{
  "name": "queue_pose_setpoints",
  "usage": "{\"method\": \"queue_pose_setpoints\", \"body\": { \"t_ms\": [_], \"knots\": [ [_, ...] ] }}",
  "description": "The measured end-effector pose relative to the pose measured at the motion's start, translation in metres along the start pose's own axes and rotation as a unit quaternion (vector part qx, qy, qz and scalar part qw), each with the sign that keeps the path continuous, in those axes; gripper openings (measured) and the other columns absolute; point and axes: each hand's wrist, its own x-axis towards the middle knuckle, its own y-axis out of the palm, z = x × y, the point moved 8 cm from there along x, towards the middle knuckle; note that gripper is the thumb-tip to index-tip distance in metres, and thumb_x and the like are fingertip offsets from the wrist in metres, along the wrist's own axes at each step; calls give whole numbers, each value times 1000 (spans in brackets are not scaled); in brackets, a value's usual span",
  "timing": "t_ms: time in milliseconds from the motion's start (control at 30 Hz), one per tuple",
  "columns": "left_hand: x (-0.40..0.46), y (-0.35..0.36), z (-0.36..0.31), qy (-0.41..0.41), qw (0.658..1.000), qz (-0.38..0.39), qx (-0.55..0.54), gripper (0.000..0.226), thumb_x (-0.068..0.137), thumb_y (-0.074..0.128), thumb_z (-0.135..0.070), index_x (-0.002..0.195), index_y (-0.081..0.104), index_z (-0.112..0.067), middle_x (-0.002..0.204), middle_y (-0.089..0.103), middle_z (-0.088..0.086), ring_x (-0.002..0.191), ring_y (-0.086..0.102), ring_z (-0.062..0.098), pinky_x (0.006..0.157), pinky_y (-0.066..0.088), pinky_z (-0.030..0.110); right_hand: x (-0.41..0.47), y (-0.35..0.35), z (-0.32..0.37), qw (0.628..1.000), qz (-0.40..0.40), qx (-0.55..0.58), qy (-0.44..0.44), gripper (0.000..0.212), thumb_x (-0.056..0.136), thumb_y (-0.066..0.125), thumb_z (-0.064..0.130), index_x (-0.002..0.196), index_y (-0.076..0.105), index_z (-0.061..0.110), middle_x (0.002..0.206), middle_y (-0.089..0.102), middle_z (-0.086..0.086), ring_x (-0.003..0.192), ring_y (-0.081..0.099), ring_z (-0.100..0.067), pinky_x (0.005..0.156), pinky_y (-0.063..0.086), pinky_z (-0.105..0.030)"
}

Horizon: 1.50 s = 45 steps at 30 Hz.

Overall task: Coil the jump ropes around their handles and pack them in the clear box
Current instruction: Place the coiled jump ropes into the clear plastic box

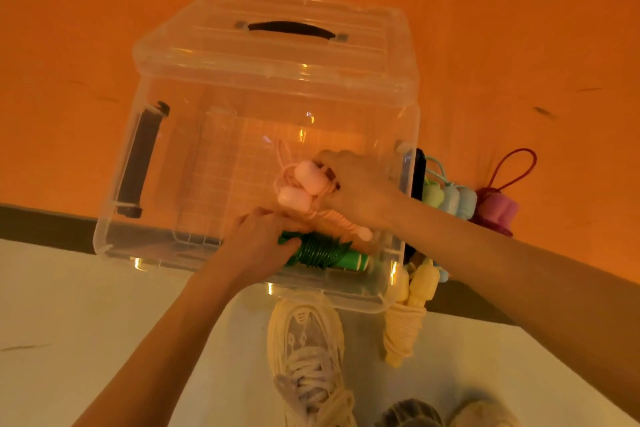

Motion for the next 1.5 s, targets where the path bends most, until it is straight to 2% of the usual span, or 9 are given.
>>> {"method": "queue_pose_setpoints", "body": {
  "t_ms": [100, 267, 400, 467, 567, 800, 1000, 1267, 1500],
  "knots": [
    [-4, -5, 0, -9, 999, -17, -30, 33, 95, 51, -34, 126, 59, -43, 133, 56, -10, 126, 41, 16, 108, 31, 43, 7, 9, -3, 1000, 12, -13, 6, 56, 84, 69, 24, 134, 45, 16, 131, 54, -7, 115, 52, -24, 89, 44, -33],
    [-13, -5, 4, -32, 998, -29, -50, 24, 96, 51, -35, 117, 63, -35, 116, 61, -7, 111, 50, 14, 92, 42, 33, 6, 32, -5, 999, 31, 17, 40, 54, 84, 67, 26, 126, 36, 12, 118, 59, -9, 96, 60, -27, 80, 52, -44],
    [-19, -24, 11, -38, 981, -165, -93, 26, 92, 60, -27, 118, 57, -26, 115, 52, -4, 93, 57, 13, 70, 44, 24, 7, 36, -6, 999, 14, -37, 27, 37, 90, 61, 20, 123, 44, 14, 115, 58, -9, 95, 57, -23, 77, 50, -38],
    [-19, -28, 8, 2, 978, -200, -54, 47, 92, 61, -23, 137, 47, -26, 134, 42, 0, 104, 53, 18, 76, 47, 31, 8, 37, -7, 997, -4, -73, 20, 37, 92, 57, 19, 128, 47, 16, 122, 52, -8, 101, 55, -25, 81, 49, -37],
    [-11, -13, 2, 21, 990, -137, -18, 54, 94, 56, -19, 145, 38, -29, 152, 32, -3, 123, 48, 23, 93, 45, 41, 7, 41, -10, 997, -20, -72, 26, 42, 94, 56, 19, 135, 46, 20, 123, 51, -7, 105, 54, -26, 82, 49, -38],
    [-1, -16, -3, -12, 996, -87, 0, 40, 97, 50, -30, 136, 49, -27, 138, 49, -1, 119, 47, 23, 94, 42, 40, -18, 46, -4, 984, -11, -176, -11, 57, 90, 58, 14, 141, 33, 13, 134, 44, -9, 119, 45, -26, 87, 43, -34],
    [-9, -34, -25, -24, 985, -166, -25, 39, 96, 51, -34, 135, 50, -29, 137, 48, -3, 120, 48, 17, 86, 41, 30, -86, -6, 6, 970, -157, -109, -148, 44, 83, 61, 14, 127, 56, 14, 126, 54, -9, 110, 54, -25, 88, 47, -34],
    [-19, -37, -121, 74, 970, -232, 20, 44, 93, 53, -34, 136, 46, -27, 141, 42, -2, 122, 48, 22, 85, 48, 41, -140, -30, -70, 970, -240, -24, -37, 43, 90, 57, 27, 131, 50, 15, 139, 42, -2, 126, 41, -16, 96, 42, -26],
    [-15, -14, -194, 189, 957, -221, 18, 42, 93, 55, -23, 134, 50, -16, 139, 44, 8, 125, 45, 26, 92, 44, 36, -182, -5, -128, 967, -239, 68, 49, 34, 89, 62, 13, 120, 52, 18, 123, 45, 5, 103, 47, 3, 81, 43, -14]
  ]
}}
